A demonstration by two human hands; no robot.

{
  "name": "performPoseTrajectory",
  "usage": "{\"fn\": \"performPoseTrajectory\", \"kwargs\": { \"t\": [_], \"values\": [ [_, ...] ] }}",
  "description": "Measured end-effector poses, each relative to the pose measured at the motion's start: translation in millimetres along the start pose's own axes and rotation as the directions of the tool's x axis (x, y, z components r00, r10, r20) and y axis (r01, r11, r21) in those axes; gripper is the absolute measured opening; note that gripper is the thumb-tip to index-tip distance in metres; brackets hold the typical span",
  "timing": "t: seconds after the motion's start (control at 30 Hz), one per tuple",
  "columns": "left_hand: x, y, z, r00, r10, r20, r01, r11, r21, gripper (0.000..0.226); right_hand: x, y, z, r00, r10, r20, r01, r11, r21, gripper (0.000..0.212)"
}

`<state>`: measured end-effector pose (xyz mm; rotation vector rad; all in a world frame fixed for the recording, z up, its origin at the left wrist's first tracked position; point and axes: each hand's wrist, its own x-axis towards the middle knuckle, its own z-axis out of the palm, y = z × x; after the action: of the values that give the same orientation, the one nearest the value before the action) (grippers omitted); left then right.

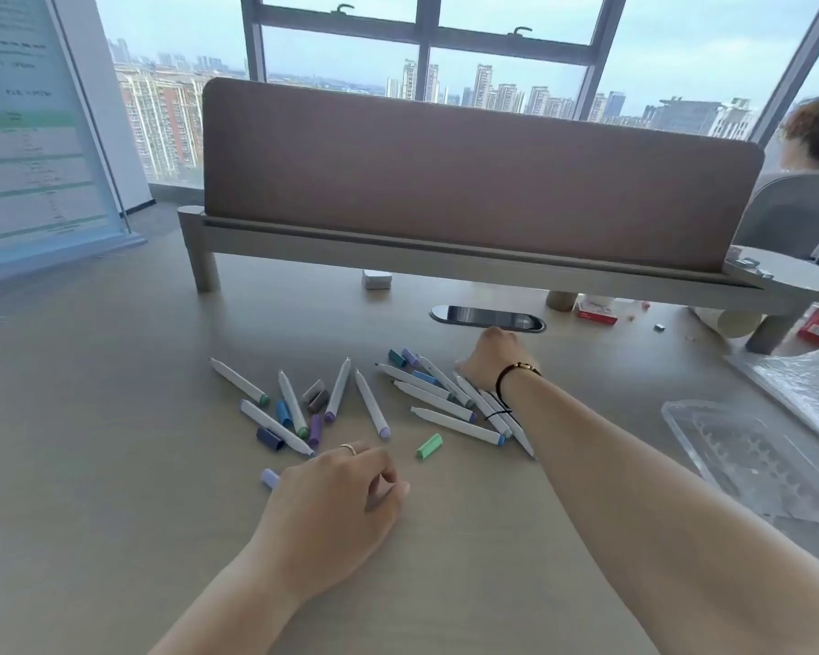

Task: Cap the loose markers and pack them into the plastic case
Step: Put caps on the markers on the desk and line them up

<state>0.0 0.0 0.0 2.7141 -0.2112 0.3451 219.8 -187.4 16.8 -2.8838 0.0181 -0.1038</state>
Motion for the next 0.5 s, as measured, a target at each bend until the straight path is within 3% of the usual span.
{"fn": "performPoseTrajectory", "kwargs": {
  "t": [0.17, 0.27, 0.33, 0.4, 0.5],
  "values": [
    [1, 1, -1, 1.000, 0.012, -0.016, -0.013, 0.999, -0.030, 0.029, 5, -6, 1, 0.999, 0.039, -0.020, -0.039, 0.999, -0.020, 0.006],
    [3, -4, -3, 0.997, -0.062, -0.042, 0.060, 0.997, -0.046, 0.025, -3, -9, -6, 0.997, -0.024, -0.068, 0.033, 0.992, 0.125, 0.023],
    [4, -7, -5, 0.987, -0.136, -0.080, 0.121, 0.979, -0.164, 0.019, -30, -13, -16, 0.991, -0.109, -0.072, 0.126, 0.941, 0.314, 0.033],
    [6, -9, -8, 0.971, -0.206, -0.119, 0.156, 0.928, -0.338, 0.018, -75, -15, -22, 0.980, -0.196, -0.042, 0.190, 0.844, 0.502, 0.024],
    [9, -6, -12, 0.942, -0.336, -0.022, 0.249, 0.739, -0.626, 0.024, -148, -11, -22, 0.959, -0.282, 0.042, 0.178, 0.707, 0.685, 0.011]
  ]
}}
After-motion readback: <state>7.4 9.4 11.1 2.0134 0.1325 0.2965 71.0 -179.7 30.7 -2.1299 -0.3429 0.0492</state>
